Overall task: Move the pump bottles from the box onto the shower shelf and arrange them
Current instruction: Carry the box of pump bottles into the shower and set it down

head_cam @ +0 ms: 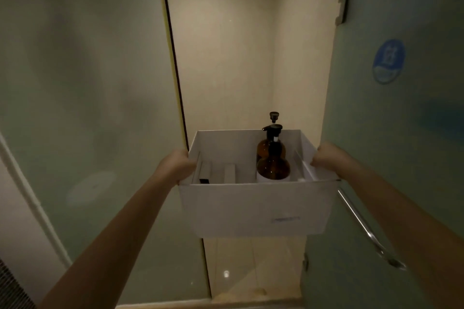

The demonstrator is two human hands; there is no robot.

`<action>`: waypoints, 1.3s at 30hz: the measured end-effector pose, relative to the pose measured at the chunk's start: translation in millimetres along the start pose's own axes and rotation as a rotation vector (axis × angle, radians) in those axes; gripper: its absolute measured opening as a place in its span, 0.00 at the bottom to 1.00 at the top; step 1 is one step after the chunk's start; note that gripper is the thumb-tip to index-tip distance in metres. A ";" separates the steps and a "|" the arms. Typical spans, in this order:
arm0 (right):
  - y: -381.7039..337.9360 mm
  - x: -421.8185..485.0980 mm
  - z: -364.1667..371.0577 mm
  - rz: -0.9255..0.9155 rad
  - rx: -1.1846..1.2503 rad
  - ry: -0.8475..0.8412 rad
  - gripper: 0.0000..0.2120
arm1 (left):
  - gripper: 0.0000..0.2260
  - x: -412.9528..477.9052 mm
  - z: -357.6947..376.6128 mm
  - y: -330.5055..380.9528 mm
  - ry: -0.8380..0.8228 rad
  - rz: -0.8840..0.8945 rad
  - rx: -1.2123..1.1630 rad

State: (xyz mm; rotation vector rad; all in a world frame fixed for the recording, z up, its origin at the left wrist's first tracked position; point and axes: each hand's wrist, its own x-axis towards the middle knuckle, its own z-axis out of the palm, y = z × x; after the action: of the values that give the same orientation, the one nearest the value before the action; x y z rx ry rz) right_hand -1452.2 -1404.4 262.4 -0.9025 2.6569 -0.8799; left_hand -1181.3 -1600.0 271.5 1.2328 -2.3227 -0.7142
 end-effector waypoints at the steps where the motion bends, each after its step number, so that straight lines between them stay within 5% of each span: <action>1: -1.7 15.8 -1.0 -0.002 -0.013 0.007 0.13 | 0.11 16.1 4.2 3.0 0.002 -0.004 0.001; 39: -66.5 507.5 45.2 0.104 -0.107 0.035 0.13 | 0.11 538.5 127.7 46.0 -0.046 0.065 0.032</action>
State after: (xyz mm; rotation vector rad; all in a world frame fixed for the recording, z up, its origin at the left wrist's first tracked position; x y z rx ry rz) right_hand -1805.9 -1777.0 266.6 -0.7694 2.7756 -0.7429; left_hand -1564.8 -2001.5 263.2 1.1603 -2.4084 -0.6922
